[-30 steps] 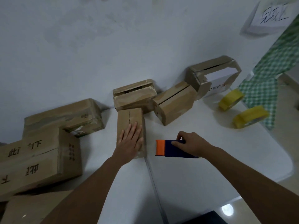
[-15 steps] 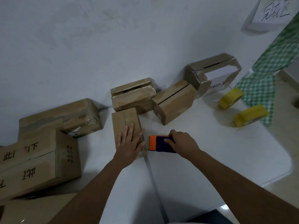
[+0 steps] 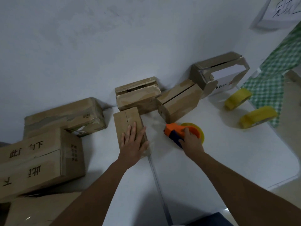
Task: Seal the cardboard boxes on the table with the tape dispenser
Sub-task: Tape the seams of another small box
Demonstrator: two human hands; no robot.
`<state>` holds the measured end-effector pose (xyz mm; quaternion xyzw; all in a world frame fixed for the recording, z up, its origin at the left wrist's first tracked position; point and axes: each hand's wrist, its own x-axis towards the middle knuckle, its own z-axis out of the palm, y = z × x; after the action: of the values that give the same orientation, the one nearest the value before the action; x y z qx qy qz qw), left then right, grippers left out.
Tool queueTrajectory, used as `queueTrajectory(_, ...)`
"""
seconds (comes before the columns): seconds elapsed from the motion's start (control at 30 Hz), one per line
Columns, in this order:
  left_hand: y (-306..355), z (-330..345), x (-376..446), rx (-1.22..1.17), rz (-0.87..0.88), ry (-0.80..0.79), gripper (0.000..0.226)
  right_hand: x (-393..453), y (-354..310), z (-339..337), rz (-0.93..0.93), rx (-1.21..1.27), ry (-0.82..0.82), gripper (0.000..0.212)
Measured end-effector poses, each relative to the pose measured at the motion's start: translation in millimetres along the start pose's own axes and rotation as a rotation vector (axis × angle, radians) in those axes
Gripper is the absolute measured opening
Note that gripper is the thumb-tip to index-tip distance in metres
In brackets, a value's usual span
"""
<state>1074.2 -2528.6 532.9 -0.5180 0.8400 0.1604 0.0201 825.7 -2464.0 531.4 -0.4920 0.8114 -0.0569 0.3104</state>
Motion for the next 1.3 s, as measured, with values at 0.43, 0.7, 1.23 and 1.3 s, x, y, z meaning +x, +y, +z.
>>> queueTrajectory(0.43,2.4,-28.7,-11.5,-0.350,0.032,-0.077,0.055,-47.3,-67.8,23.9,0.037,0.967,-0.270,0.022)
queueTrajectory(0.7,-20.5,-25.7,-33.2,-0.322,0.232,-0.203,0.072,-55.0,-53.1,34.2,-0.006,0.916,-0.120,0.011)
queueTrajectory(1.23,14.0,-12.3,-48.3,0.161,0.195,0.131,0.085,-65.6,-50.5,33.4,-0.180,0.787,0.034,0.010)
queueTrajectory(1.3,18.4,-10.1,-47.6,0.239,0.185,0.185,0.082,-64.7,-49.1,35.7,-0.200,0.773,0.064,0.010)
